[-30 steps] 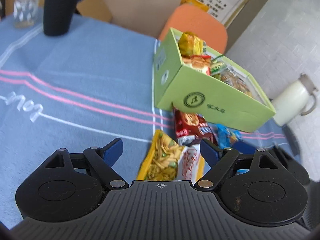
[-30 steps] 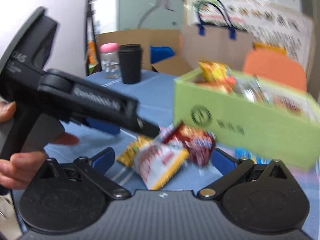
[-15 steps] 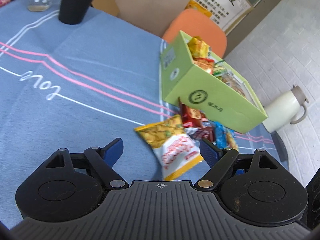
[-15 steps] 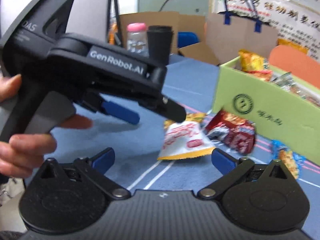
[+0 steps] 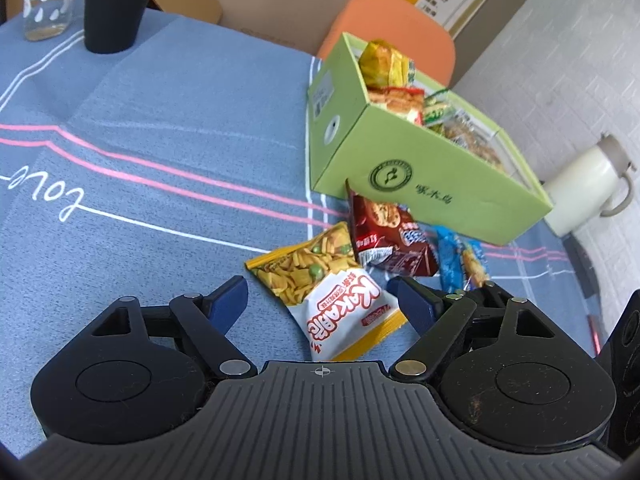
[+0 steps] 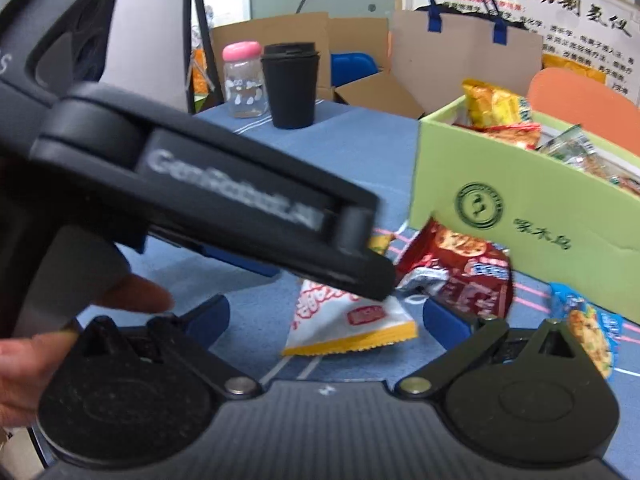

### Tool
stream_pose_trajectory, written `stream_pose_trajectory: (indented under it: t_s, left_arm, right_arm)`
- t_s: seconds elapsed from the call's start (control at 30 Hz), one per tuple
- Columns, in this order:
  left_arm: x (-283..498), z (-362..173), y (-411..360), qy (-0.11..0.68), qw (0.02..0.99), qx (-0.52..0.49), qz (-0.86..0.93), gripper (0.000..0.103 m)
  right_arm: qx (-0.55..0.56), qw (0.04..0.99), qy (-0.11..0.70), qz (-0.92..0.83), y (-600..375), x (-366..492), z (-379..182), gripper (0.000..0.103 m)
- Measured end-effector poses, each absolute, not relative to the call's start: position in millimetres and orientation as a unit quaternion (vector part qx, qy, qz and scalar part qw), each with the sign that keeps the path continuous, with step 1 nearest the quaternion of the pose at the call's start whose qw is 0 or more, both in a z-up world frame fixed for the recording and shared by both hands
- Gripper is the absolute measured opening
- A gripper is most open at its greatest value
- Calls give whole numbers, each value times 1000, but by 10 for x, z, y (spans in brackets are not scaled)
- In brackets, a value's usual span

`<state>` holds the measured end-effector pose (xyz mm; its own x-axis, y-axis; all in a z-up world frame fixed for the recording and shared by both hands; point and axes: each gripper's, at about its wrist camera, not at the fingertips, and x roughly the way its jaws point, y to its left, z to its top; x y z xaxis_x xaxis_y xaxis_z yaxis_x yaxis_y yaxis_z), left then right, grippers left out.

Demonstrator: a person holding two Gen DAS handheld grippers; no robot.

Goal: Organize snacks
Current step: 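Move the left tool down to the yellow-white Kakaba bag, then close the left tool on the Kakaba bag and lift, then carry the Kakaba bag into the green box and open the left tool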

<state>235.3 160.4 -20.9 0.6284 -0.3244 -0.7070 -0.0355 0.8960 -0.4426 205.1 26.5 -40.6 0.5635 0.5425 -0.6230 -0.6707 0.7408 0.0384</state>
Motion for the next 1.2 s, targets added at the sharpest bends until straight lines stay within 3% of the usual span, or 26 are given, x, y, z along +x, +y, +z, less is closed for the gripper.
stream_pose_trajectory:
  t_s: [0.33,0.37,0.4,0.43,0.47,0.6,0.77,0.83,1.1,1.17,1.2]
  left_arm:
    - [2355,-226,1554,421,880,-203,-85,66]
    - [2349,-226,1551,421,881,-202,-84,62]
    - [2336,-218,1542,421,882,-196,-81,53]
    - [2323,-212,1542,425,880,-196,-78,31]
    - [2294,-206,1564,426,875,-213,-81,25]
    - [2208,-27,1541,408,878,-234,-83,24]
    - [2640,599,1243,351,904,-210,-128,24]
    - [2919,816,1044,335,911,-191,-148,25]
    - [4002,880,269,358,905,-142,-181,26]
    - [4197,804,159,363,907,-136,-168,28]
    - [4252,801,126,356,913,-129,-149,31]
  right_arm:
    - [-106,875,321,346,297,2079,-454,101]
    - [-111,874,317,351,304,2051,-451,99]
    - [-119,876,305,354,310,1999,-438,84]
    - [-127,878,296,354,314,1945,-414,65]
    - [-126,879,293,355,294,1890,-408,65]
    - [-110,889,260,361,147,1817,-236,65]
    - [-105,921,189,325,-192,2182,273,67]
    - [-101,930,174,308,-338,2416,434,76]
    - [-77,947,201,239,-930,3351,452,78]
    - [-64,953,200,217,-1106,3477,426,92]
    - [-64,957,196,203,-1187,3494,434,94]
